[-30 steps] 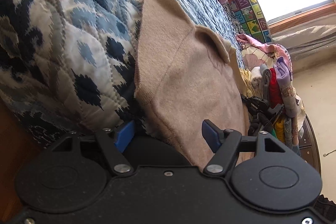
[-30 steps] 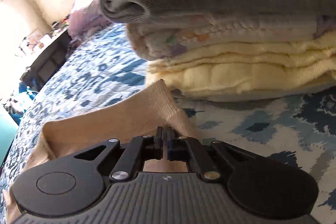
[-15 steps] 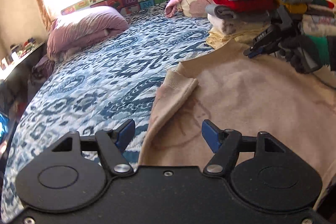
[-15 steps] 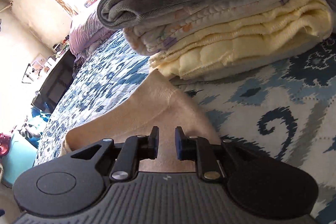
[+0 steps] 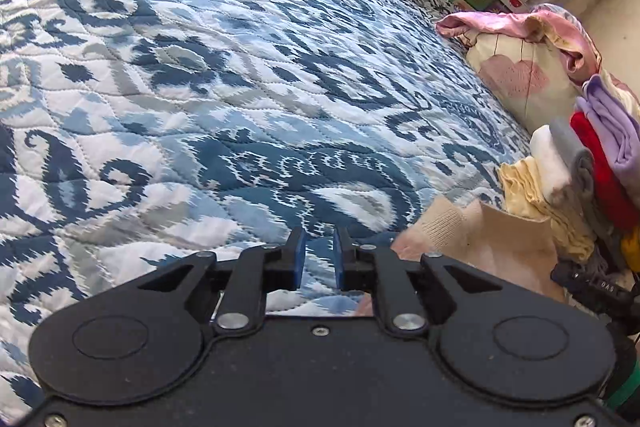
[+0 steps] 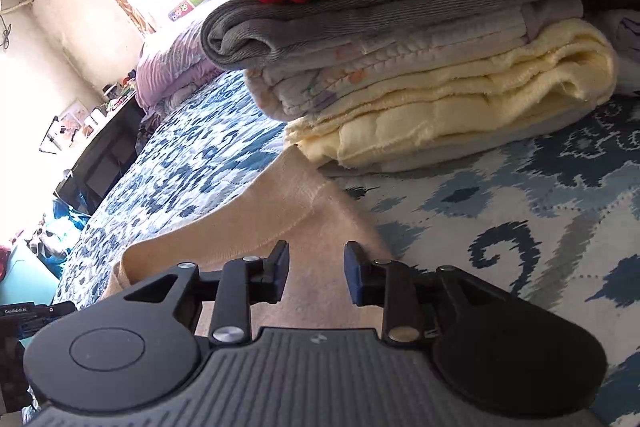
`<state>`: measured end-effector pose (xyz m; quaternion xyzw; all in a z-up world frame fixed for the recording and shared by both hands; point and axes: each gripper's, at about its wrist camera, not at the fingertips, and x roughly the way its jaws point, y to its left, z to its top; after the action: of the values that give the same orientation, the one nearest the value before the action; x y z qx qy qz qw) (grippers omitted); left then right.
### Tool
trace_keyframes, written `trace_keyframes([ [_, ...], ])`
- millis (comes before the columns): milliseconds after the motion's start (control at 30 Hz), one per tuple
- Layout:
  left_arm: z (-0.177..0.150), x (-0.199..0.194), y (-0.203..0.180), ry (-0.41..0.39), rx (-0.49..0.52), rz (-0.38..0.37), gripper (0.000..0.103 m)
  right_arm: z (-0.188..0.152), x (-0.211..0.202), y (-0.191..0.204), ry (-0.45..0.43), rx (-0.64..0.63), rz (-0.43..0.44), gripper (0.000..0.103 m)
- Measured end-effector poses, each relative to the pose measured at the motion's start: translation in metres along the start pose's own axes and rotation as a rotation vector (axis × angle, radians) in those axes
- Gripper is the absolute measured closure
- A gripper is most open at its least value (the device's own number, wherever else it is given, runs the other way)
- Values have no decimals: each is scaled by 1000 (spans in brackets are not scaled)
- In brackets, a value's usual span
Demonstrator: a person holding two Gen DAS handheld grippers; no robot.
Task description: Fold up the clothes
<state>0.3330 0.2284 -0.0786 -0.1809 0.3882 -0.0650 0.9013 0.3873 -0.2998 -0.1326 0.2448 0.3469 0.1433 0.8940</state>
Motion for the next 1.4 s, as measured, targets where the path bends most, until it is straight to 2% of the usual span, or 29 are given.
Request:
trace_keyframes([
  [33,-4,-7,-12,-21,75,-20,88,1,-2,0,-18,-7,-8,71],
  [67,-10,-14,-26,-40,161,-46,63,2,-4,0,-31,-19,-18,69],
  [100,-17,-20,-39,-60,246,-71,45,4,-5,1,-43,-35,-29,67],
  [133,-23,-27,-53,-79,332,-96,30,5,-6,2,-54,-50,-40,59],
  [167,-31,-27,-68,-78,433,-99,30,7,-6,2,-58,-64,-55,51],
  [233,-52,-15,-99,-49,653,-68,30,12,-1,0,-48,-67,-74,49],
  [300,-64,4,-118,-19,780,-32,31,16,6,-2,-31,-50,-83,49],
  [333,-69,18,-125,6,830,-19,45,17,8,-4,-27,-41,-86,49],
  [367,-71,29,-129,35,862,-15,80,18,11,-5,-22,-32,-89,49],
  [400,-69,38,-127,73,851,-14,95,20,13,-7,-17,-17,-86,49],
  [433,-58,42,-118,74,764,-27,94,21,14,-10,-12,4,-80,49],
  [467,-42,39,-103,47,613,-59,94,22,14,-13,-7,25,-77,49],
  [533,-11,30,-37,-30,152,-98,94,23,17,-18,14,44,-78,49],
  [567,-3,29,-8,-44,-3,-58,88,23,19,-20,27,49,-75,49],
  [600,1,31,6,-9,-60,-20,80,23,20,-22,37,50,-73,49],
  [633,3,30,9,13,-53,-6,71,23,22,-22,44,48,-68,49],
  [733,4,22,-1,0,36,-33,54,22,27,-22,61,38,-50,49],
  [800,5,25,-8,20,56,-86,50,22,31,-23,69,51,-20,48],
  [867,5,36,-12,44,63,-88,44,23,36,-27,78,90,14,48],
  [933,4,51,-7,85,14,-106,44,24,42,-36,77,169,57,48],
  [967,4,58,-2,100,-27,-116,47,24,45,-41,76,212,80,47],
  [1000,4,64,3,109,-71,-137,56,24,47,-45,78,248,101,47],
  [1033,4,68,7,116,-116,-164,85,24,49,-48,84,269,123,50],
  [1067,5,66,8,106,-132,-200,93,24,50,-49,90,286,147,72],
  [1100,6,59,6,87,-131,-240,94,24,51,-51,97,302,172,88],
  [1233,8,32,23,7,-208,-412,95,25,21,-51,43,350,436,92],
  [1267,8,35,33,16,-244,-418,95,24,22,-52,45,335,420,93],
  [1300,8,45,40,46,-272,-411,94,24,28,-53,59,295,355,93],
  [1400,9,79,43,134,-285,-323,93,22,46,-53,101,174,158,93],
])
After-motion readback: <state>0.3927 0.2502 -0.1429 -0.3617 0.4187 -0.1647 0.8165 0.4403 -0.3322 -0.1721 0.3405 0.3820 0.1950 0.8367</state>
